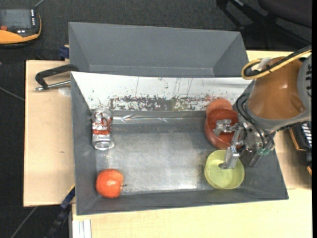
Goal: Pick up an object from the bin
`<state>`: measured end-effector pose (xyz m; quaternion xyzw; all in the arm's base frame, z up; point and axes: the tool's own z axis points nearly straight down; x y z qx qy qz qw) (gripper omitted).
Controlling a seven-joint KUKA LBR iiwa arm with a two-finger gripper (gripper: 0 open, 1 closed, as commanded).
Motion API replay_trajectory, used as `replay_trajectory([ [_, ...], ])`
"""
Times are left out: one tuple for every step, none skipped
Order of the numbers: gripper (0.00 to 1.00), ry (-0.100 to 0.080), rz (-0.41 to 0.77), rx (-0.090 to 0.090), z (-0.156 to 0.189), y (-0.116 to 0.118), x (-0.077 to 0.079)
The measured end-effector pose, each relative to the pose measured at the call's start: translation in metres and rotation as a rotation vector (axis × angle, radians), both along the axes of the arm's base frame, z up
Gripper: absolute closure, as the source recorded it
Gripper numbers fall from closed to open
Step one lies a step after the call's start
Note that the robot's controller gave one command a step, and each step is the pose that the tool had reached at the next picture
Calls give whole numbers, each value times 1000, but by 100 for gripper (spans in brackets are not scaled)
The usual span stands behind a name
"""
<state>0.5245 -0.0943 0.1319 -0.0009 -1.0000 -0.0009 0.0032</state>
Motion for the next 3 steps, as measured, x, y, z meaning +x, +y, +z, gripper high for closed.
replay_trajectory([
  [0, -2, 62, 0, -64, -6, 36],
  [100, 9, 61, 1, -62, -6, 33],
  [100, -2, 91, -2, 87, -20, 2],
])
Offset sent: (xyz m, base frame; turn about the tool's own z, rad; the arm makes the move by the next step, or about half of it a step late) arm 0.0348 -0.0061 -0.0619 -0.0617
